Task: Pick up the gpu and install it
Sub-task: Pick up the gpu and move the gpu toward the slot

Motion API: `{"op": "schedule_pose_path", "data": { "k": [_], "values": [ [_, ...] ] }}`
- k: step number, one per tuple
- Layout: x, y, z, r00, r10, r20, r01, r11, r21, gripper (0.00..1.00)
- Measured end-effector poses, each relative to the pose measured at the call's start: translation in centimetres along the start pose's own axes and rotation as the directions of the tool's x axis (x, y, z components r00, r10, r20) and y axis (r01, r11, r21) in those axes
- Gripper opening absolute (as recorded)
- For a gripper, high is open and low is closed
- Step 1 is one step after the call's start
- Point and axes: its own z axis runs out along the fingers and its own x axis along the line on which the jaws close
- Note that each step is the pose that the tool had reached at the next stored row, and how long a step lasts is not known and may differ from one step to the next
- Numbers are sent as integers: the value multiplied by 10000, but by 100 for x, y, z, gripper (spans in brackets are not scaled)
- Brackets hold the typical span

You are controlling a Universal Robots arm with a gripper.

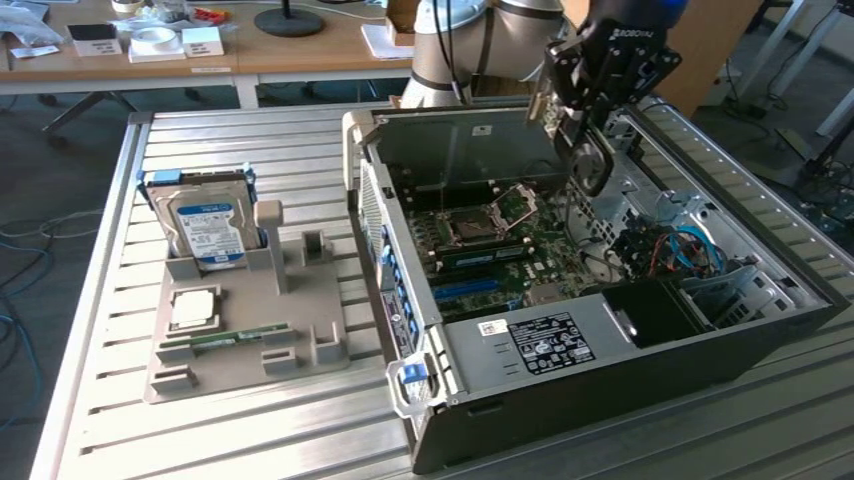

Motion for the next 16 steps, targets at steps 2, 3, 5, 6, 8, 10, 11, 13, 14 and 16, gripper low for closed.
{"op": "schedule_pose_path", "data": {
  "k": [2, 3, 5, 6, 8, 10, 11, 13, 14, 16],
  "values": [
    [-50, 3, 1, 10000, 1, 0, -1, 10000, 0, 27],
    [-73, 5, 2, 10000, 1, 0, -1, 10000, 0, 27],
    [-117, 8, 3, 10000, 0, 0, 0, 10000, 0, 27],
    [-137, 9, 4, 10000, 0, 0, 0, 10000, 0, 27],
    [-169, 11, 5, 10000, 0, 1, 0, 10000, 0, 27],
    [-172, 11, 5, 10000, 1, 0, -1, 10000, 1, 27],
    [-172, 11, 5, 10000, 1, 0, -1, 10000, 0, 27],
    [-174, 11, 5, 10000, 1, 0, -1, 10000, 0, 27],
    [-183, 12, 5, 10000, 0, 1, 0, 10000, 0, 27],
    [-212, 14, 6, 10000, 0, 0, 0, 10000, 0, 27]
  ]
}}
